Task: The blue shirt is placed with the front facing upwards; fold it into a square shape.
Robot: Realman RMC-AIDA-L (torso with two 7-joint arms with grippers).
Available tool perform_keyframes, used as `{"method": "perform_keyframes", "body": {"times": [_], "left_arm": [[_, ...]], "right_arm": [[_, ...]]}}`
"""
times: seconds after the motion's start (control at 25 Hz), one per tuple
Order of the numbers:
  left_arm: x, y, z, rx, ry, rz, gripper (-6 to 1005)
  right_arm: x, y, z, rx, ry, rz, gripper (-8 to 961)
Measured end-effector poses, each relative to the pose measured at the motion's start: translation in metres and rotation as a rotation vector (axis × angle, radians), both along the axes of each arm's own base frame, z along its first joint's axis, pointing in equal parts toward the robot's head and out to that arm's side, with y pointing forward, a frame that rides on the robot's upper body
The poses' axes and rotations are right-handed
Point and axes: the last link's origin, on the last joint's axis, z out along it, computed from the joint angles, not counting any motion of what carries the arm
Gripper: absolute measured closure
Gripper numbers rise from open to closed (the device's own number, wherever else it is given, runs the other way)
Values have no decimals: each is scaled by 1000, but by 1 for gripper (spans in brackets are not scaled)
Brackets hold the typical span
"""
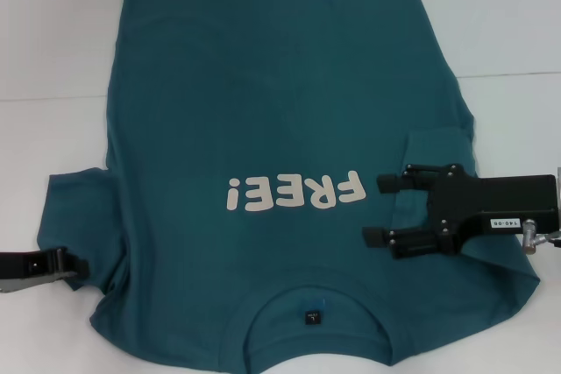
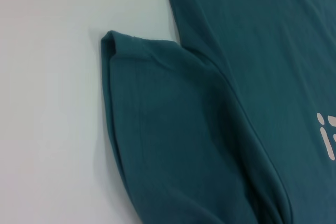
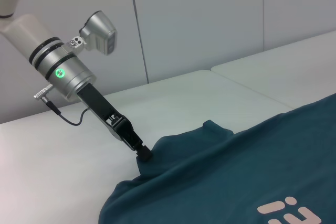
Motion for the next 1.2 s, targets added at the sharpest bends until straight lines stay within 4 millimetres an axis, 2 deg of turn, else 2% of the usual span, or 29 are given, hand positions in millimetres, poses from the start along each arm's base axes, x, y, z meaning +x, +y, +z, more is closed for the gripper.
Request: {"method": "perform_keyframes", "body": {"times": [0.44,0.88,1.2], "left_arm": [[7,8,4,33,12,-52,964],[23,18,13,83,-24,-126,965],[10,18,29,136,11,-81,964]], "right_arm": [[0,0,0,3,-1,-1,25],[1,2,0,14,-7,-8,25],[3,3,0,22,-14,-16,25]]}}
